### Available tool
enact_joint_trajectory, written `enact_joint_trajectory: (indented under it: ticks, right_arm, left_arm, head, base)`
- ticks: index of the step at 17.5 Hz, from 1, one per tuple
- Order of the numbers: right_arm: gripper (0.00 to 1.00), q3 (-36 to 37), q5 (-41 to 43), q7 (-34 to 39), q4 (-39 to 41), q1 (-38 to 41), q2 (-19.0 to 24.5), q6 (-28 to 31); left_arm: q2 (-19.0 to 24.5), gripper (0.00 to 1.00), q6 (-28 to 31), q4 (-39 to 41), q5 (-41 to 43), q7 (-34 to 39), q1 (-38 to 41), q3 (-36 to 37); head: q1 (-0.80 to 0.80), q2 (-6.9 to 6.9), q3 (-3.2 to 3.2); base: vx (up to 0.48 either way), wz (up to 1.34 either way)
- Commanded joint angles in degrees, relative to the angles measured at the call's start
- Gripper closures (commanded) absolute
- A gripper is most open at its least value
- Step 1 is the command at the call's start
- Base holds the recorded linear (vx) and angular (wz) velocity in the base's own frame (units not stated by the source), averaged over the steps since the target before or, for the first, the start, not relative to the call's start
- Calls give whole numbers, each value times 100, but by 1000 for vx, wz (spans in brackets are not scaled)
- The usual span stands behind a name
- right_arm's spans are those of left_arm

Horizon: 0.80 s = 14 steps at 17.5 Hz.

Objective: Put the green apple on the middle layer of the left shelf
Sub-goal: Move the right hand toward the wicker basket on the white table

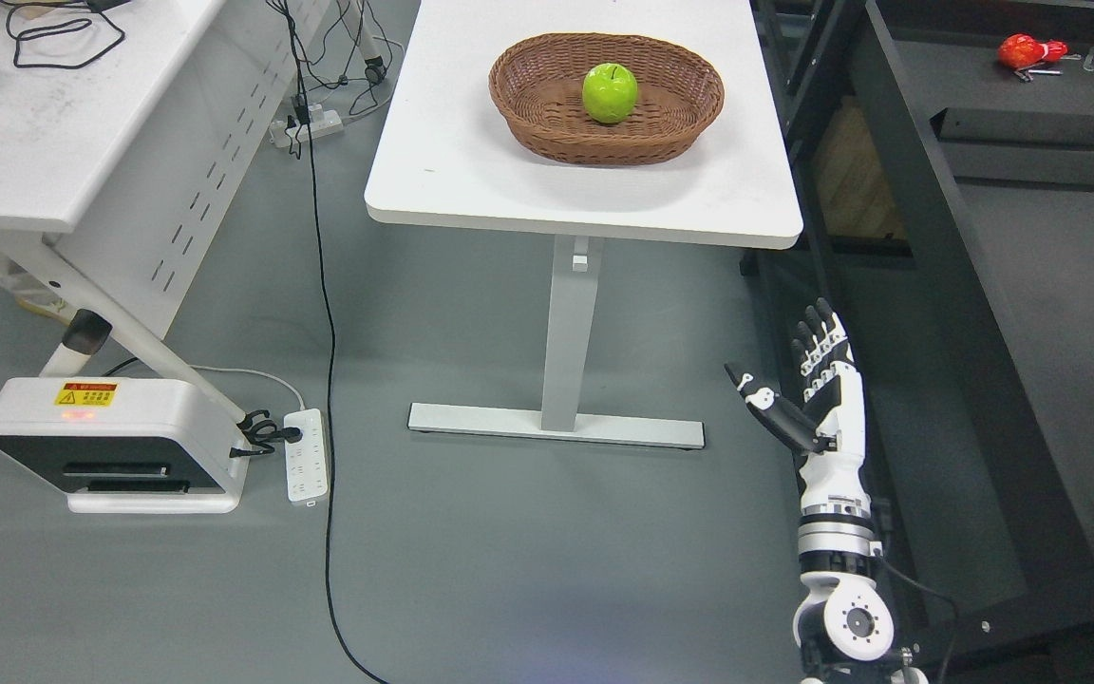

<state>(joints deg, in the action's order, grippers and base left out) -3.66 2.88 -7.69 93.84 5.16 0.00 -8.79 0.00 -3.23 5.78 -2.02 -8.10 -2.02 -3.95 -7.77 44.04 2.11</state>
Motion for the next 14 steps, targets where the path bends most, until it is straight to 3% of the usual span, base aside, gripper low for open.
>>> enact_joint_trajectory:
  ticks: [1,9,14]
  right_arm:
    - [0,-21,-6,4,21,3,-100,9]
    - [0,-47,-189,39,-5,-32,-100,44]
    - [0,207,-3857,-425,-23,-436,-350,35]
  left_arm:
    - [100,0,-2,2,0,1,0,-1]
    - [100,0,-2,2,0,1,0,-1]
    - [100,0,-2,2,0,1,0,-1]
  head:
    - [0,0,0]
    - [0,0,0]
    - [0,0,0]
  base:
    - [0,0]
    - [4,1]
    - [0,0]
